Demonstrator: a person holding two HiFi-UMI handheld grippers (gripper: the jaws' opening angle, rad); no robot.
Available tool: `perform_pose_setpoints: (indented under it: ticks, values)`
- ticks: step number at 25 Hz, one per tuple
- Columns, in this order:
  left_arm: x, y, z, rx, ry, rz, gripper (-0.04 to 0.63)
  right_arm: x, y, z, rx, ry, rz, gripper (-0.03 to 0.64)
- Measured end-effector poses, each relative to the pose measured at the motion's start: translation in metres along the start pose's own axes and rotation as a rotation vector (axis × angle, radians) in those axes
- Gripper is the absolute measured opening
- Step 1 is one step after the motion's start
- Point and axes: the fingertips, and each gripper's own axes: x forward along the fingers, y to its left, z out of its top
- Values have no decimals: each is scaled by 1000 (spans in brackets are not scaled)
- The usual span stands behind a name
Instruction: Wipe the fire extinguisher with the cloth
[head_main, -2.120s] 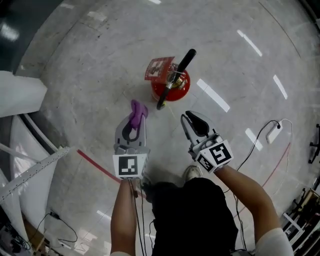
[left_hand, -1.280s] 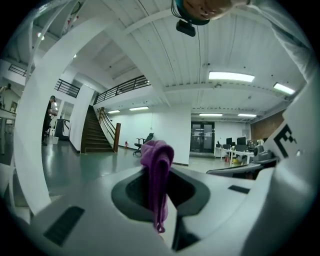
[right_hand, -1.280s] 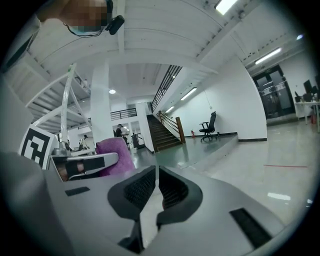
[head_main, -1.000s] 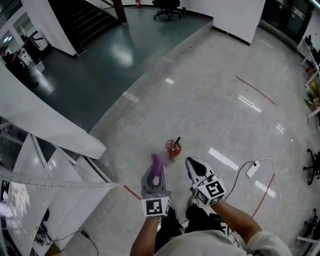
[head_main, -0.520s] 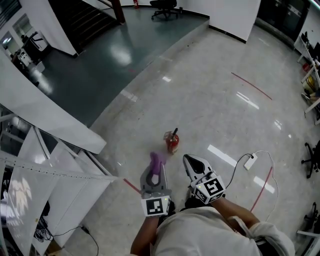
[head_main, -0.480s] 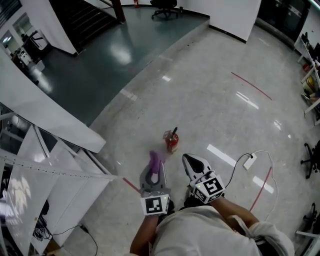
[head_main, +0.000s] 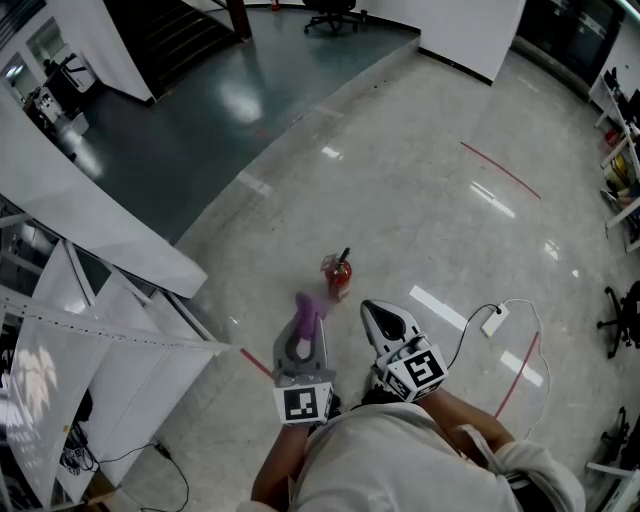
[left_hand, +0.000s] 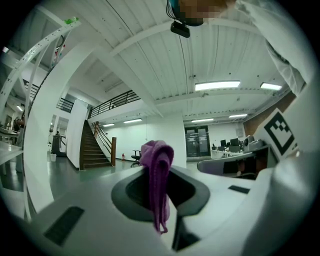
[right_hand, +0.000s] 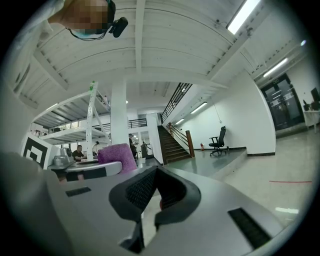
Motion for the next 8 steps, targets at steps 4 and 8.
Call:
perform_pose_setpoints:
  ticks: [4, 8]
  values:
    - [1, -4, -1, 13, 4, -8, 52, -3, -1, 2, -2, -7, 7, 14]
    - [3, -8, -4, 10, 8, -5, 52, -4, -3, 5, -11, -14, 11, 14]
